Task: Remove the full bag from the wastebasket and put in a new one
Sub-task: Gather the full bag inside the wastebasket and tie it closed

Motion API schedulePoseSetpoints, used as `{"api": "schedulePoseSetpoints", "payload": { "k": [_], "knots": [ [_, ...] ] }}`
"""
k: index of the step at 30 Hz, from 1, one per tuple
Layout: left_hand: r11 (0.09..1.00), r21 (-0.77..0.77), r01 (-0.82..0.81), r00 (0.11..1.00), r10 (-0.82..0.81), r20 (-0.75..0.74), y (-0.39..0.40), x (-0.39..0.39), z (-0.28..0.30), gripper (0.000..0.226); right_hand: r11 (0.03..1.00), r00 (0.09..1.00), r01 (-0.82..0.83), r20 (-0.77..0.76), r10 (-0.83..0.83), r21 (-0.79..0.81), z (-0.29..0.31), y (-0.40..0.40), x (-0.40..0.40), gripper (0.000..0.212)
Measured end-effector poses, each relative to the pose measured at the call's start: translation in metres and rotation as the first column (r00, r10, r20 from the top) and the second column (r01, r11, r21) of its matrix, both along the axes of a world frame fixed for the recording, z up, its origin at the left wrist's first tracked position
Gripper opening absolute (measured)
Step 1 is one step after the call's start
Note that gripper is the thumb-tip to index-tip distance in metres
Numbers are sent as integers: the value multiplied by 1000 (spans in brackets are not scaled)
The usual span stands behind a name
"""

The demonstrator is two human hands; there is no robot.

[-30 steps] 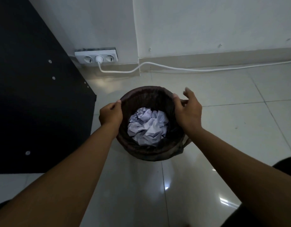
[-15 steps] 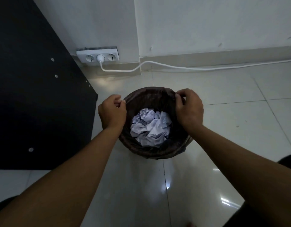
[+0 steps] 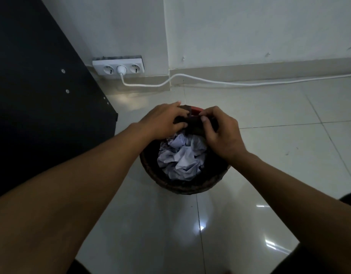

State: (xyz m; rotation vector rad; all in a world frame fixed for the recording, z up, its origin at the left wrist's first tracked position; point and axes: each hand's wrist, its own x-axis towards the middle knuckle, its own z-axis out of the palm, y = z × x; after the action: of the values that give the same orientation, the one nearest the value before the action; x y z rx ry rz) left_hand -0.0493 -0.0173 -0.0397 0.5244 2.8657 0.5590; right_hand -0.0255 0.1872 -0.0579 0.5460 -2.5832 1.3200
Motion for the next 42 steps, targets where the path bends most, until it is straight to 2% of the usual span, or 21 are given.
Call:
{"api": "schedulePoseSetpoints", "payload": {
  "k": [2,4,6,7,9,13,15,17,20,22,24,26,28,30,32,35,37,39,41,42],
  "knots": [
    [996,67,-59,997,62,-46,-3,3,2,19,997,998,19,58,-23,70,2,2,-3,31],
    [982,158,-103,991,115,-72,-5,6,7,13,970,989,-20,147,-16,241,3,4,-7,49],
    [969,203,-138,986,154,-66,-7,7,14,18,894,985,-45,167,-34,446,6,5,-9,40],
    [965,211,-156,985,169,-45,-10,7,17,21,873,985,-34,165,-54,487,8,5,-9,32],
    [972,182,-151,988,155,-5,-19,9,22,29,897,977,24,182,-116,441,10,6,-11,23],
    [997,-3,-78,997,78,-10,-45,14,18,32,926,974,66,177,-141,373,11,9,-16,22],
    [993,15,-121,993,121,0,-55,20,16,30,924,978,57,164,-127,377,14,9,-15,23],
    [975,95,-199,980,195,46,-56,25,21,28,920,982,46,153,-114,389,16,7,-12,26],
    [916,224,-333,939,302,161,-41,26,37,35,990,932,-31,361,-20,134,24,-8,-5,28],
    [812,365,-456,883,360,302,-28,28,47,29,998,864,-49,500,57,-29,32,-20,-2,30],
    [711,436,-552,822,375,429,-18,32,52,21,976,739,-3,657,150,-219,41,-31,1,35],
    [635,465,-617,765,346,543,-8,39,50,14,891,562,141,776,286,-431,49,-40,3,36],
    [526,495,-692,696,302,651,1,44,49,17,835,477,263,818,322,-482,54,-43,3,33],
    [470,496,-730,662,305,685,6,48,44,25,832,465,365,856,225,-417,55,-44,5,25],
    [580,458,-673,719,370,588,8,52,37,29,845,437,408,887,152,-346,52,-44,4,21],
    [776,421,-469,877,354,326,4,60,26,33,876,429,390,898,101,-285,51,-45,3,21],
    [849,371,-377,926,350,140,-4,62,18,35,885,507,377,860,50,-274,51,-44,0,19],
    [923,223,-314,945,325,-14,-20,62,12,43,877,586,373,809,30,-303,50,-41,-4,20],
    [961,68,-270,960,274,-52,-38,67,8,36,891,659,340,752,1,-300,48,-38,-7,23],
    [964,40,-263,963,265,-46,-44,71,7,27,908,690,319,724,-25,-272,47,-37,-8,24]
  ]
}}
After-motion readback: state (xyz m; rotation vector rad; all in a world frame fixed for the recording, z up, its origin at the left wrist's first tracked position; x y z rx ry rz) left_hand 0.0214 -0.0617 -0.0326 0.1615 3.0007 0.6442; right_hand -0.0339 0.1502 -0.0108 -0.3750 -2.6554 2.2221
